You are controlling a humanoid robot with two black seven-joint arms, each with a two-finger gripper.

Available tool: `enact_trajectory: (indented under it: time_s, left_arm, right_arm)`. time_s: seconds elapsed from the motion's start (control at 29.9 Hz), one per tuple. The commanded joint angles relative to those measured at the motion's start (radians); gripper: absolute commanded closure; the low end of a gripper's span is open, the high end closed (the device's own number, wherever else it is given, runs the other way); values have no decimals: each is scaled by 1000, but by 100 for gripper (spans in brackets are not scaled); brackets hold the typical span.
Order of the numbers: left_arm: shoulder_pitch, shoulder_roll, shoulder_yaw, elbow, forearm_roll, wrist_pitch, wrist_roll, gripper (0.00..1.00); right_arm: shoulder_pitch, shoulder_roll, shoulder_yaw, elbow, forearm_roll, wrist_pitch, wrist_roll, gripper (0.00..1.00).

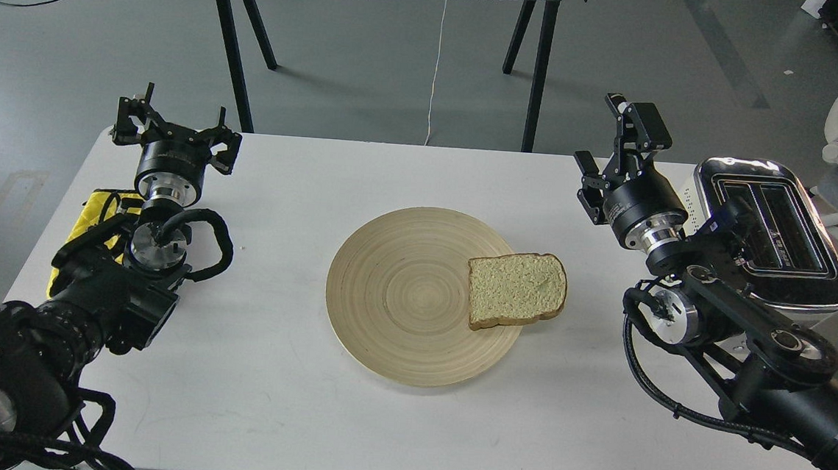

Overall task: Put bread in toaster with right arm
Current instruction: 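Rotate the right gripper downward and move it toward the bread slice, then lower the open right gripper to the edge of the bread slice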

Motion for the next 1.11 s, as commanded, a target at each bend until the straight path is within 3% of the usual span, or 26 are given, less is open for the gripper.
enact_trajectory:
  time_s: [0.0,0.17,0.57,1.07]
  left_arm:
    - [0,0,0,0,1,0,0,0]
    - [0,0,0,0,1,0,0,0]
    - [0,0,0,0,1,0,0,0]
    - [0,0,0,0,1,0,0,0]
  right_arm:
    - [-1,-4,-117,13,-182,-197,-9,0]
    - [-7,-40,-262,-7,-236,-197,-50,0]
    - [-104,-70,-335,-43,-228,-197,-53,0]
    - [-139,9,-363,-93,-233,-197,-47,2]
